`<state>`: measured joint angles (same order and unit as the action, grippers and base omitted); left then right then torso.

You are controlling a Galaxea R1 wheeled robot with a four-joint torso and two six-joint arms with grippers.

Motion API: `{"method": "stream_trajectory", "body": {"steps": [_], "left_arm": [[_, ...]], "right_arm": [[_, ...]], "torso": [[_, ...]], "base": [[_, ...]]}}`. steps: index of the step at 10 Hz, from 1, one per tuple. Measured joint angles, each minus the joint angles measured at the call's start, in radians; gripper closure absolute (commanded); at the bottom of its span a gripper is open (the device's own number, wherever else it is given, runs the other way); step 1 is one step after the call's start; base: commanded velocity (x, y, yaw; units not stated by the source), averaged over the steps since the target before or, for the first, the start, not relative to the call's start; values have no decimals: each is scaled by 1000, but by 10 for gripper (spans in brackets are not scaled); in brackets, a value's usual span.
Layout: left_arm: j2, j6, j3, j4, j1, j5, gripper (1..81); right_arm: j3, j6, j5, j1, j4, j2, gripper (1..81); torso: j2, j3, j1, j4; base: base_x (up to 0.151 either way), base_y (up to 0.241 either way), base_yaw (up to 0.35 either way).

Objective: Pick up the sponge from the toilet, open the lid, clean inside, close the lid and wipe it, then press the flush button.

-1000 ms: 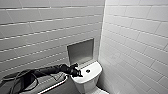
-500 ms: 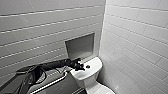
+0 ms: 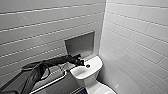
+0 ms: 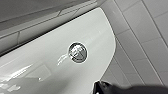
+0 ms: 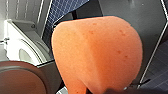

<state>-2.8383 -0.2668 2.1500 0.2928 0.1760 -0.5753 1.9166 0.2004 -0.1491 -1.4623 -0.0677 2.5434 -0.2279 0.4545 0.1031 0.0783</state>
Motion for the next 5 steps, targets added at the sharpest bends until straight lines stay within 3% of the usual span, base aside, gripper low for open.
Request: {"method": "stream_trajectory", "body": {"steps": [5], "left_arm": [[-140,-25,183,0,-7,47,811]], "right_arm": [[3,0,0,0,-1,18,811]], "torso": [[0,10,0,0]], "base": [[0,0,0]]}}
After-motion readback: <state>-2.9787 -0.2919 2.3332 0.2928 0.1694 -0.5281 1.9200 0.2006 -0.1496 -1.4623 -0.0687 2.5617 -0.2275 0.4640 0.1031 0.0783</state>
